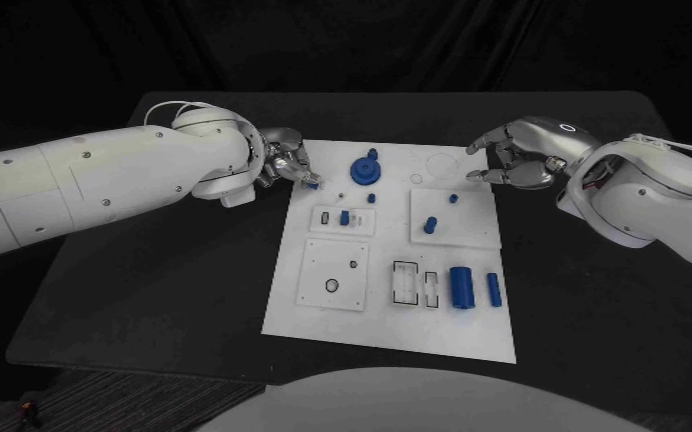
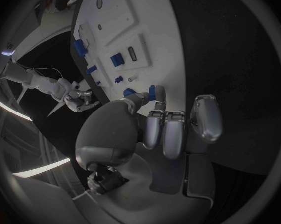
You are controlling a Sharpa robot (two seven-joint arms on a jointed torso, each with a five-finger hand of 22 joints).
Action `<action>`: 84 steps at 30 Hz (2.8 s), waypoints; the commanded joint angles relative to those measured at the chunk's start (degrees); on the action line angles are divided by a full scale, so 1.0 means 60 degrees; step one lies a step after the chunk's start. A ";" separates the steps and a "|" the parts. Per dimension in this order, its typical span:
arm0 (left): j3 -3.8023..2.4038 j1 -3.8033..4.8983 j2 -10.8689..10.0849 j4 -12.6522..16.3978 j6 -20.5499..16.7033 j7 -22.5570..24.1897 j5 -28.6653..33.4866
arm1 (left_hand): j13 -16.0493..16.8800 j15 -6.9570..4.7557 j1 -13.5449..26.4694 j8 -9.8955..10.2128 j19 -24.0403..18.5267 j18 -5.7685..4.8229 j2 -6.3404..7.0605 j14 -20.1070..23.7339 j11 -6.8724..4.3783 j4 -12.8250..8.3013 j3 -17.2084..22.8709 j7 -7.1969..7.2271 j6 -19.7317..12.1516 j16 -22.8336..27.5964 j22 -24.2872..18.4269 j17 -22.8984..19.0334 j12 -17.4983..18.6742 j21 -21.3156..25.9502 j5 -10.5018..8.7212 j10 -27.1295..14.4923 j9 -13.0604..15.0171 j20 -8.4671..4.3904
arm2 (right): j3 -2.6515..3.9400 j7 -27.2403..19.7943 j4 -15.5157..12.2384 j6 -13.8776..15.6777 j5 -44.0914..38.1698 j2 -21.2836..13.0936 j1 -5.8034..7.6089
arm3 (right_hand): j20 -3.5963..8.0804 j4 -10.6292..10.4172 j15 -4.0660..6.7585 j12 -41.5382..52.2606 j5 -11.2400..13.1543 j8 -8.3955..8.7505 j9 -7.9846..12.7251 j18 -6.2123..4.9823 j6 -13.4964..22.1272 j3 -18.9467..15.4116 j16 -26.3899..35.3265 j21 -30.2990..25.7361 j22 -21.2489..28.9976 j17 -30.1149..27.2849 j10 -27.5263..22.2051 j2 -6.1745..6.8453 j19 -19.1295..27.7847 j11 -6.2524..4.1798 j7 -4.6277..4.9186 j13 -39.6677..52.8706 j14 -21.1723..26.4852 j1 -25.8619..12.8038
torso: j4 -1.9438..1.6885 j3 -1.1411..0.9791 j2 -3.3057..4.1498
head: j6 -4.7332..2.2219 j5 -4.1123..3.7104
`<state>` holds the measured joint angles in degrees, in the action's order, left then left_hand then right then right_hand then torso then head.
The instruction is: Assemble the parts on the task board
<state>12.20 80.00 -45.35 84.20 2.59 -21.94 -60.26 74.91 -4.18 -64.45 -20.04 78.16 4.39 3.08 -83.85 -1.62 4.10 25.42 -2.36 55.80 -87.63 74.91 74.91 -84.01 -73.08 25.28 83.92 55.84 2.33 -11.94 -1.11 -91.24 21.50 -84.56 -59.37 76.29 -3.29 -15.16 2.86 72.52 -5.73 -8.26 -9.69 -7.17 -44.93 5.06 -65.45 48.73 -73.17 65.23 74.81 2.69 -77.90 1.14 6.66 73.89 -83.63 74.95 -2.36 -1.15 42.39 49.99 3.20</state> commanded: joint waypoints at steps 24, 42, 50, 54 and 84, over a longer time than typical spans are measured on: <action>0.0000 -0.0218 -0.0544 0.1156 -0.0096 0.0092 0.0896 | 0.1220 -0.0008 0.0229 -0.0013 0.0007 0.0035 -0.0051 -0.0505 -0.0007 -0.0141 0.0372 0.0041 0.0006 0.0074 0.1138 0.1584 0.0096 0.0110 -0.0183 -0.0065 0.0053 -0.0011 | 0.0004 -0.0146 -0.0014 0.0270 -0.0001 -0.0042 -0.0161 | -0.0023 0.0121 -0.0013 -0.0133 -0.0553 -0.0016 0.0100 -0.0066 -0.0103 -0.0038 0.0093 -0.0150 0.0019 -0.0065 -0.0027 -0.0088 0.0045 -0.0004 0.0026 -0.0138 0.0032 0.0172 | -0.0010 -0.0014 -0.0016 | 0.0002 0.0251; 0.0002 -0.0519 -0.0520 0.1157 -0.0369 0.0266 0.0516 | 0.1243 0.0003 0.0332 -0.0084 0.0029 0.0027 -0.0111 -0.0529 -0.0002 -0.0100 0.0385 0.0048 0.0056 0.0051 0.1172 0.1631 0.0075 0.0102 -0.0492 -0.0049 0.0136 0.0001 | 0.0004 -0.0167 -0.0019 0.0343 0.0000 -0.0033 -0.0164 | -0.0022 0.0126 -0.0013 -0.0132 -0.0598 -0.0015 0.0106 -0.0070 -0.0108 -0.0040 0.0089 -0.0174 0.0025 -0.0060 -0.0022 -0.0088 0.0046 -0.0005 0.0027 -0.0140 0.0030 0.0178 | 0.0000 -0.0004 0.0003 | 0.0002 0.0397; 0.0002 -0.0579 -0.0499 0.1182 -0.0296 0.0226 0.0499 | 0.1235 0.0002 0.0331 -0.0093 0.0022 0.0030 -0.0116 -0.0517 -0.0004 -0.0102 0.0389 0.0051 0.0062 0.0062 0.1168 0.1609 0.0082 0.0113 -0.0491 -0.0056 0.0143 0.0000 | 0.0004 -0.0141 -0.0039 0.0299 0.0063 -0.0057 -0.0164 | -0.0022 0.0127 -0.0013 -0.0151 -0.0627 -0.0016 0.0110 -0.0071 -0.0112 -0.0042 0.0104 -0.0186 0.0028 -0.0075 -0.0036 -0.0088 0.0047 -0.0005 0.0026 -0.0160 0.0033 0.0180 | -0.0015 -0.0003 0.0006 | 0.0002 0.0391; 0.0002 -0.0599 -0.0516 0.1193 -0.0151 0.0144 0.0498 | 0.1220 0.0001 0.0329 -0.0098 0.0009 0.0036 -0.0119 -0.0508 -0.0006 -0.0105 0.0393 0.0053 0.0062 0.0070 0.1160 0.1594 0.0095 0.0134 -0.0486 -0.0069 0.0150 0.0000 | 0.0004 -0.0124 -0.0040 0.0271 0.0076 -0.0070 -0.0164 | -0.0022 0.0127 -0.0013 -0.0151 -0.0627 -0.0016 0.0110 -0.0071 -0.0112 -0.0042 0.0104 -0.0186 0.0028 -0.0075 -0.0036 -0.0088 0.0047 -0.0005 0.0026 -0.0160 0.0033 0.0180 | -0.0022 0.0002 0.0008 | 0.0002 0.0368; 0.0003 -0.0739 -0.0649 0.1313 0.0043 0.0016 0.0496 | 0.1188 0.0000 0.0325 -0.0103 -0.0011 0.0044 -0.0124 -0.0478 -0.0008 -0.0114 0.0407 0.0053 0.0046 0.0097 0.1148 0.1541 0.0123 0.0166 -0.0468 -0.0098 0.0163 0.0000 | 0.0004 -0.0047 -0.0016 0.0180 0.0100 -0.0082 -0.0166 | -0.0022 0.0126 -0.0013 -0.0164 -0.0652 -0.0015 0.0117 -0.0073 -0.0115 -0.0049 0.0125 -0.0209 0.0034 -0.0095 -0.0044 -0.0087 0.0049 -0.0006 0.0025 -0.0174 0.0039 0.0176 | -0.0001 0.0007 -0.0021 | 0.0002 0.0435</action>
<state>11.87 76.07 -49.20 92.07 1.17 -21.27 -57.19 74.91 -4.18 -62.63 -20.42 78.16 4.39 2.88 -83.85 -1.81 3.39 27.55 -2.32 56.03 -87.40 74.90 74.91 -83.58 -72.40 22.34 83.73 56.78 2.34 -11.93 -1.89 -91.29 22.61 -83.99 -59.80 75.43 -3.29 -14.69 2.86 71.72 -9.28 -8.26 -9.03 -7.16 -45.13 4.90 -65.00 47.68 -73.06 64.71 74.82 2.17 -77.90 1.13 6.86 72.89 -83.63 75.47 -2.36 -1.14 42.30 49.99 5.77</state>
